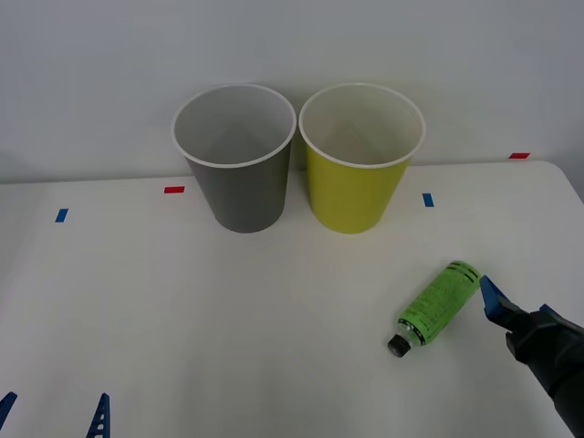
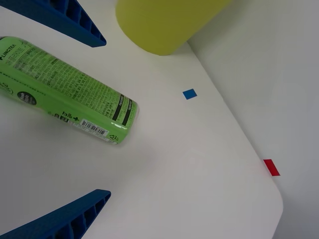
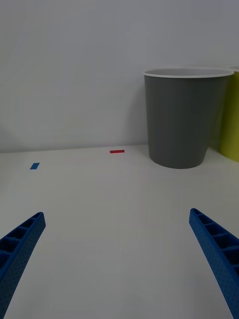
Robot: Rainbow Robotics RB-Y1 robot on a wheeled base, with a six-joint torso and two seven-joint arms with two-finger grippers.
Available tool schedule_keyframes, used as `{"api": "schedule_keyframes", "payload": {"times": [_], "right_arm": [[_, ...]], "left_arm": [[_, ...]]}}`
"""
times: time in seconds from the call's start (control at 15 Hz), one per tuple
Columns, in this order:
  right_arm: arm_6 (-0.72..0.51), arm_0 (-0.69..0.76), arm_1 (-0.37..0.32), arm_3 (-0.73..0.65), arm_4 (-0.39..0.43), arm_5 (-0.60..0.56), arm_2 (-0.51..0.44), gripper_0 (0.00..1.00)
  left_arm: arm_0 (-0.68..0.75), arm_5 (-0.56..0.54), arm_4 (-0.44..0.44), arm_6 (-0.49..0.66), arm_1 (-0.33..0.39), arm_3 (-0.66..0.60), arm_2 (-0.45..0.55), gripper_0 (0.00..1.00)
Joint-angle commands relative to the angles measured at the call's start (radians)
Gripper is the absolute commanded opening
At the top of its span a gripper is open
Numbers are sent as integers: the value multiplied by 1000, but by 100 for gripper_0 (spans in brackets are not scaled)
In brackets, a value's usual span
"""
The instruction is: Put cans in the gray bin and PET bottles in the light green bin.
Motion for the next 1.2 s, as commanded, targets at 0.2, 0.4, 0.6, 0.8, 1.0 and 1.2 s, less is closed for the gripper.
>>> {"api": "schedule_keyframes", "payload": {"times": [0.2,0.4,0.6,0.8,1.0,1.2], "right_arm": [[-316,-212,-48,-7,30,386,2,100],[-454,-346,-133,-7,12,634,26,100],[-512,-451,-223,3,-85,789,36,100],[-528,-585,-300,99,-226,930,36,100],[-538,-689,-361,234,-364,978,82,100],[-560,-801,-427,360,-457,978,148,100]], "left_arm": [[0,0,0,0,0,0,0,100],[0,0,0,0,0,0,0,100],[0,0,0,0,0,0,0,100],[0,0,0,0,0,0,0,100],[0,0,0,0,0,0,0,100],[0,0,0,0,0,0,0,100]]}}
